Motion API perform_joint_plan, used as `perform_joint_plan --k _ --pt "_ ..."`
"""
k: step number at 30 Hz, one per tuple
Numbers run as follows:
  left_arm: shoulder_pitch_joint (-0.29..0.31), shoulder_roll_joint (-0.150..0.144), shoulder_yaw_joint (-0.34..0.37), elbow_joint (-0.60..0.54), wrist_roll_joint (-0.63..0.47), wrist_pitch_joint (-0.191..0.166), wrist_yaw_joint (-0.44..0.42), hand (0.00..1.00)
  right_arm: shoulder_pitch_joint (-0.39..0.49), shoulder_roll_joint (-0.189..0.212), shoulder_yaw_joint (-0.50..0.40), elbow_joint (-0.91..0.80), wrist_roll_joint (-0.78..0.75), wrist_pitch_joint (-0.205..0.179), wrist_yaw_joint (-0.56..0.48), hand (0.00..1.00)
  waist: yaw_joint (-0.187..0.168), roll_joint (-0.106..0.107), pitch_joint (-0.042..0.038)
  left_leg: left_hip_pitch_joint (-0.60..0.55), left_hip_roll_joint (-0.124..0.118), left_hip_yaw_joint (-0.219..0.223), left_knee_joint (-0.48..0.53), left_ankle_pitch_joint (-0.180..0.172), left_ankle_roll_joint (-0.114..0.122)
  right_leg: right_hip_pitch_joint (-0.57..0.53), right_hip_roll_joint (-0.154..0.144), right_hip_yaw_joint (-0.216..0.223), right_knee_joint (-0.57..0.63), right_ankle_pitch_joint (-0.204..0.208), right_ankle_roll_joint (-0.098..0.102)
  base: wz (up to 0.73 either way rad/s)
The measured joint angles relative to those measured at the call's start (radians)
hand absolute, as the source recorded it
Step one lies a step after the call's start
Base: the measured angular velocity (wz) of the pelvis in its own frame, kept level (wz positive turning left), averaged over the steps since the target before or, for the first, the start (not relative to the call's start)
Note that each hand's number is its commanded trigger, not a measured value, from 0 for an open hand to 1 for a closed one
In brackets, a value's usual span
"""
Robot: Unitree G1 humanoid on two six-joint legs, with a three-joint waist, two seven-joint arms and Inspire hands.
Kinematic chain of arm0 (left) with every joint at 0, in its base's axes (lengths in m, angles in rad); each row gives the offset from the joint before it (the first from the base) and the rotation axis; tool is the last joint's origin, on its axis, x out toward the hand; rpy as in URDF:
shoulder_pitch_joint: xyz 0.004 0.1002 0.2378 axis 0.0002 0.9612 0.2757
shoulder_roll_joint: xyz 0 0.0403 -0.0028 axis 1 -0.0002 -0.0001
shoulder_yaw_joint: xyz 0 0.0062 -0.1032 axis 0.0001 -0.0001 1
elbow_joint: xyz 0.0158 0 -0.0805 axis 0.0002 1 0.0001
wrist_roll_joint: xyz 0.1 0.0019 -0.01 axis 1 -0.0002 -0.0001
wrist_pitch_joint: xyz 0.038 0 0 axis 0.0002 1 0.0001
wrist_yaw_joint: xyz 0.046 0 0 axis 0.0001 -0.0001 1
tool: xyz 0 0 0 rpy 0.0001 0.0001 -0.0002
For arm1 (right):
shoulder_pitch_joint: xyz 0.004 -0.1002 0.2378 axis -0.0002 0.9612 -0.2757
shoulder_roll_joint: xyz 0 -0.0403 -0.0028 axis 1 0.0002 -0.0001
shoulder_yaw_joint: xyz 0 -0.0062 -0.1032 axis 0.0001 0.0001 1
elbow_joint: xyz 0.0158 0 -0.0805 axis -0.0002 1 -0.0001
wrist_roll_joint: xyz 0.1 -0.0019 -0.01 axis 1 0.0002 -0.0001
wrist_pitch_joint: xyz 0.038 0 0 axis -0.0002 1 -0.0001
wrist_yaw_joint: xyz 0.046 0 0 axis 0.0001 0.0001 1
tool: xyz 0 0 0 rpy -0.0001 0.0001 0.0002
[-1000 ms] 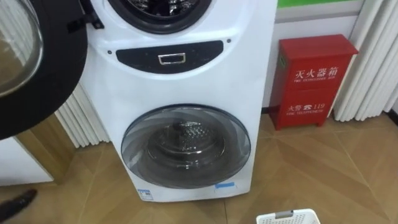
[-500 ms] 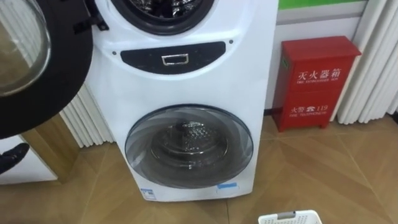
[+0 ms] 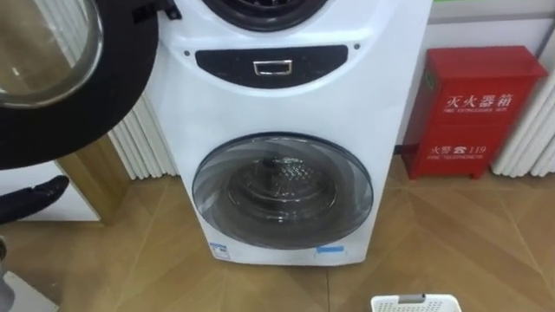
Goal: Pick clothes from washing machine
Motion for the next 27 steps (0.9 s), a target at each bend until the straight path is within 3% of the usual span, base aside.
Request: perform_joint_plan --k 3,6,11,14,15,17,20,22,24,25,27 --pt "0.000 0.000 -0.024 -0.068 0.039 0.036 0.011 0.00 -0.001 0.002 0.001 0.002 -0.001 0.000 0.030 0.00 0.010 -0.012 0.0093 -0.024 0.000 -0.015 0.014 0.000 0.000 -0.005 0.004 0.002 -0.010 0.005 -0.002 0.20" --pt "0.000 -0.006 -0.057 -0.120 0.054 0.076 0.018 0.00 0.000 0.003 0.001 0.003 0.000 0.003 0.045 0.00 0.011 -0.012 0.0121 -0.045 -0.008 -0.035 0.027 0.002 0.004 -0.004 0.004 0.002 -0.017 0.008 -0.002 0.25" --pt "0.000 -0.043 -0.113 -0.196 0.110 0.120 0.039 0.00 -0.010 0.004 0.014 -0.001 -0.001 0.023 0.049 0.00 0.017 -0.006 0.0180 -0.064 -0.019 -0.054 0.032 0.010 0.014 -0.005 0.001 0.000 -0.015 0.009 0.000 0.23" --pt "0.008 -0.119 -0.114 -0.280 0.134 0.141 0.064 0.00 -0.019 0.004 0.038 -0.001 0.004 0.024 0.051 0.00 0.024 -0.008 0.0175 -0.087 -0.022 -0.065 0.044 0.014 0.017 -0.019 0.002 -0.005 -0.015 0.010 0.001 0.13" --pt "0.022 -0.153 -0.114 -0.318 0.145 0.141 0.079 0.00 -0.023 0.005 0.042 0.000 0.003 0.024 0.054 0.00 0.026 -0.014 0.0133 -0.097 -0.025 -0.069 0.045 0.018 0.018 -0.021 0.000 -0.002 -0.016 0.013 0.006 0.09" --pt "0.065 -0.194 -0.116 -0.379 0.168 0.141 0.081 0.00 -0.035 0.006 0.044 0.012 0.005 0.024 0.060 0.00 0.023 -0.014 0.0136 -0.101 -0.033 -0.071 0.045 0.023 0.024 -0.023 -0.007 -0.005 -0.015 0.013 0.006 0.10" --pt "0.155 -0.267 -0.146 -0.487 0.266 0.141 0.081 0.00 -0.077 0.005 0.065 0.072 0.013 0.024 0.058 0.00 -0.019 -0.017 0.0114 -0.112 -0.051 -0.070 0.047 0.038 0.040 -0.021 -0.023 0.001 -0.010 0.015 0.010 0.31" --pt "0.209 -0.325 -0.190 -0.551 0.332 0.141 0.081 0.00 -0.085 0.008 0.082 0.083 0.013 0.024 0.057 0.00 -0.021 -0.021 0.0114 -0.111 -0.058 -0.062 0.047 0.046 0.051 -0.023 -0.032 0.005 -0.005 0.020 0.020 0.09" --pt "0.255 -0.355 -0.215 -0.608 0.337 0.141 0.081 0.00 -0.095 0.019 0.096 0.080 0.019 0.023 0.053 0.00 -0.022 -0.030 0.0116 -0.109 -0.060 -0.049 0.046 0.052 0.056 -0.025 -0.038 0.000 -0.008 0.025 0.027 -0.17" --pt "0.273 -0.370 -0.241 -0.634 0.337 0.140 0.080 0.00 -0.100 0.024 0.111 0.080 0.025 0.023 0.050 0.00 -0.024 -0.047 0.0112 -0.109 -0.068 -0.043 0.040 0.059 0.060 -0.025 -0.049 -0.001 -0.014 0.017 0.038 -0.10" --pt "0.294 -0.381 -0.289 -0.639 0.337 0.124 0.071 0.00 -0.107 0.031 0.117 0.081 0.034 0.023 0.051 0.00 -0.036 -0.054 0.0127 -0.109 -0.071 -0.044 0.035 0.073 0.062 -0.028 -0.052 -0.001 -0.015 0.012 0.044 0.00"
